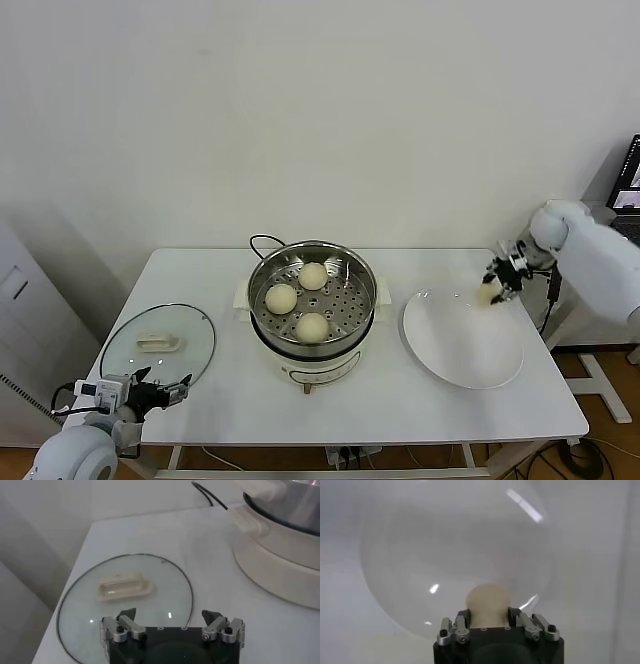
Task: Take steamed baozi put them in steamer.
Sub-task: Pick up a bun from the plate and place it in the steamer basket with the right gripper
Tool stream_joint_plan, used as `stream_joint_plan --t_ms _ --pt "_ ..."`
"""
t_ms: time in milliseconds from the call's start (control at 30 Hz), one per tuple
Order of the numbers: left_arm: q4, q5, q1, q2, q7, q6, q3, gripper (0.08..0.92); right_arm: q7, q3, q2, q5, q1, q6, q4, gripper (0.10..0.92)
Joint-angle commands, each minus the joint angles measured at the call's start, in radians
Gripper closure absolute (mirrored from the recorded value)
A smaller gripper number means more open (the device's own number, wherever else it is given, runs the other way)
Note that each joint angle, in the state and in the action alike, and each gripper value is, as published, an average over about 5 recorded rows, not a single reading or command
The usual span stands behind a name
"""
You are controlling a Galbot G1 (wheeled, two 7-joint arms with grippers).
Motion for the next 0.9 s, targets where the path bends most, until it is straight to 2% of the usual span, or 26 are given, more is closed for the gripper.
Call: stream_joint_plan --t_ms 33,400,900 --pt "-0.008 0.000 0.001 0.001 -0.001 0.002 0.000 0.177 0.060 -0.513 -0.066 0.536 0.442 -0.290 0.404 0.542" --pt "-0.013 0.001 0.002 -0.002 -0.001 0.000 -0.001 0.177 0.197 -0.603 0.087 0.800 0.568 -0.464 0.488 0.541" --pt "-0.013 0.002 -0.001 -0.004 -0.001 0.000 0.001 0.177 0.356 -0.601 0.213 0.914 0.502 -0.595 0.535 0.541"
